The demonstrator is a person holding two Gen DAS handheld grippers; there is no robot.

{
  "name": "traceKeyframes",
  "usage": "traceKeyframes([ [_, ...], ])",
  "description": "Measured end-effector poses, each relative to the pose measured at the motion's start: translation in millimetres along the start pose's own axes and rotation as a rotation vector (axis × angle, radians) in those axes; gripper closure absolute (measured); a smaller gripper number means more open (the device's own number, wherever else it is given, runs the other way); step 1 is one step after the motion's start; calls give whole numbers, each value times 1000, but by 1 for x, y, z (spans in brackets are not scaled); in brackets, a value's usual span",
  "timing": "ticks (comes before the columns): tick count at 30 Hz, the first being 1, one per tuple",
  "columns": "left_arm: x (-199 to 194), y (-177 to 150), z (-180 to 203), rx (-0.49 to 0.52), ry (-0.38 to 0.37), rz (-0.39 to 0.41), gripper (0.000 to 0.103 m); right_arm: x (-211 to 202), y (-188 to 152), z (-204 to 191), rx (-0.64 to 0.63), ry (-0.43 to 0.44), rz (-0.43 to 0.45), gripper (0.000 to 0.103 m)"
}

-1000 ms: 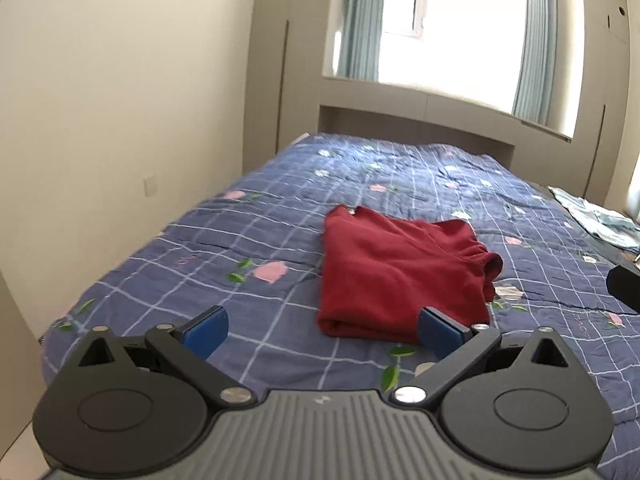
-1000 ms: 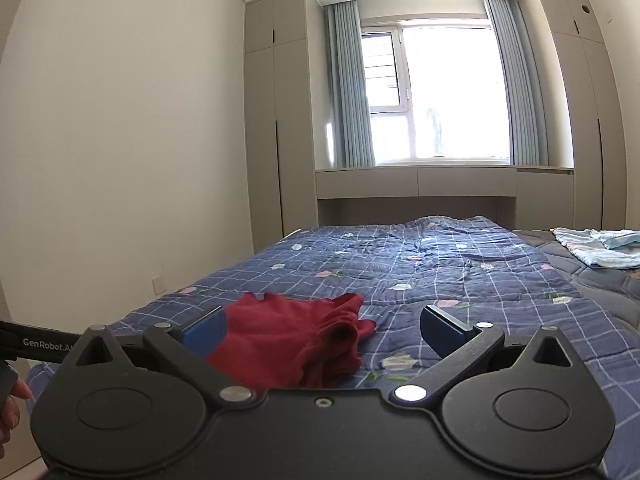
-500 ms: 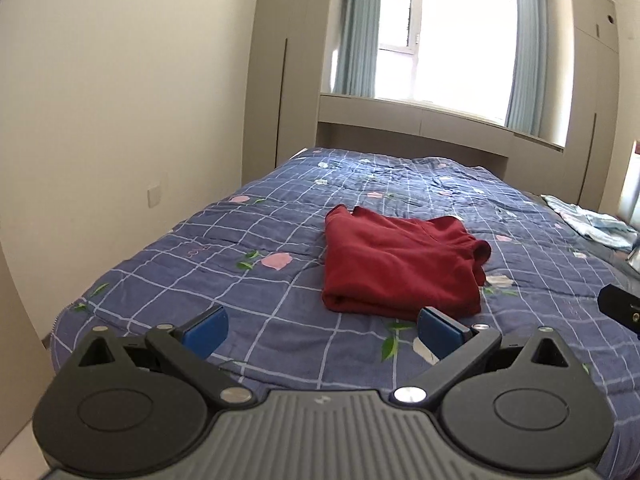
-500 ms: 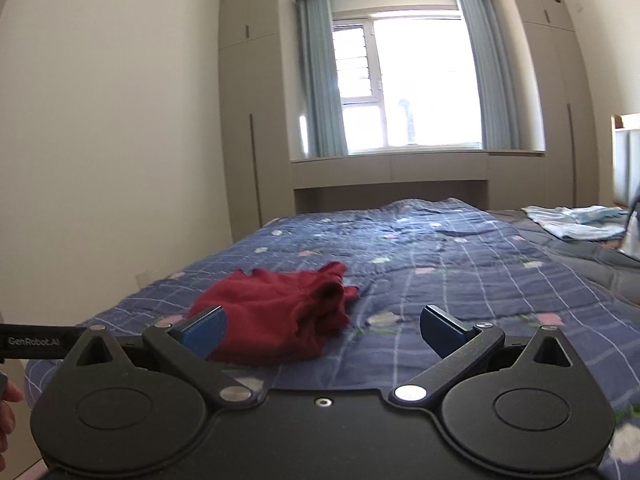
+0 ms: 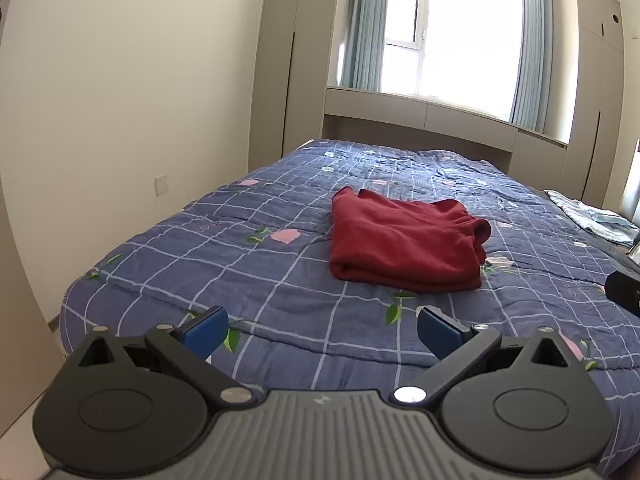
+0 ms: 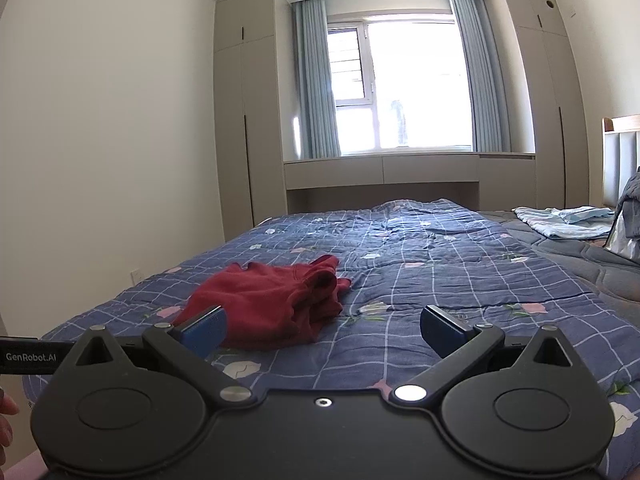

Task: Fold small clothes

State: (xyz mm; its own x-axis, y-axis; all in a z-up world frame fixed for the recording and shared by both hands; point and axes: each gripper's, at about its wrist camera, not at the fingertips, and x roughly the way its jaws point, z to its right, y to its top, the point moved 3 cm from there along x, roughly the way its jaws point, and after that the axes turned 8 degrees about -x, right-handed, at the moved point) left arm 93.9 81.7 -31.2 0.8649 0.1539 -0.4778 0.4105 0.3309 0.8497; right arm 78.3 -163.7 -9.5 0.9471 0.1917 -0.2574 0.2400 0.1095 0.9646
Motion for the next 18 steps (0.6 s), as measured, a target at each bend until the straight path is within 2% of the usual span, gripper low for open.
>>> traceKeyframes([
  [18,8,-4,3,11,24,-20,0,8,-8,1,7,14,-16,1],
])
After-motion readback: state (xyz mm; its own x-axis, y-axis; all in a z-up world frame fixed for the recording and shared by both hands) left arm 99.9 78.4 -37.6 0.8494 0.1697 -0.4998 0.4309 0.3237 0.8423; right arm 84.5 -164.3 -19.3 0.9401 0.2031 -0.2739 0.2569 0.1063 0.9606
